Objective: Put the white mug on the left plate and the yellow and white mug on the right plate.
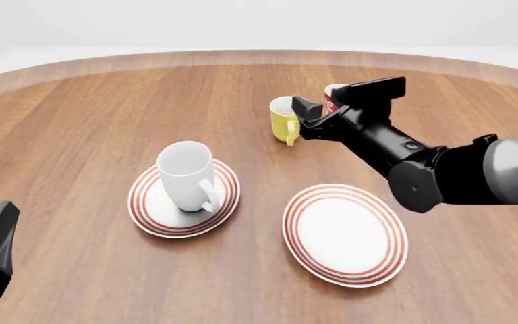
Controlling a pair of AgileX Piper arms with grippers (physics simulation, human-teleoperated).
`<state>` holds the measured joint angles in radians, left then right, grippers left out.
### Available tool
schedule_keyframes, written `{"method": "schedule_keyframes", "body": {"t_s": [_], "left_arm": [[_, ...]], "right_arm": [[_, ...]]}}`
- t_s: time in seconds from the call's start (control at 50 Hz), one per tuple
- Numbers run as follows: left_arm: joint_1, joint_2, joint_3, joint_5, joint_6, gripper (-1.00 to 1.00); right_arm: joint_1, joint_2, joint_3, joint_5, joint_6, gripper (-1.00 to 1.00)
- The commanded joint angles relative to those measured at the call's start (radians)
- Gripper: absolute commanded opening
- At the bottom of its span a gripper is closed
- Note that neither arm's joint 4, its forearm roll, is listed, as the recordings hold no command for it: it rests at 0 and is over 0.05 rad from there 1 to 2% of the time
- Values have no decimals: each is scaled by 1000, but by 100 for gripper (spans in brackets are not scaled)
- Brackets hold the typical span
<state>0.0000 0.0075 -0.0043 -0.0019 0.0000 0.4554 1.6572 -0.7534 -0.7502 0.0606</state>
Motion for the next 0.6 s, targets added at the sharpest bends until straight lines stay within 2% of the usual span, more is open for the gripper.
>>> {"method": "schedule_keyframes", "body": {"t_s": [0.02, 0.24, 0.6], "left_arm": [[0, 0, 0, 0, 0, 100], [0, 0, 0, 0, 0, 100], [0, 0, 0, 0, 0, 100]], "right_arm": [[-60, 30, -27, -18, 11, 100], [-88, 97, -99, 9, -14, 100], [-77, 212, -190, 23, -2, 100]]}}
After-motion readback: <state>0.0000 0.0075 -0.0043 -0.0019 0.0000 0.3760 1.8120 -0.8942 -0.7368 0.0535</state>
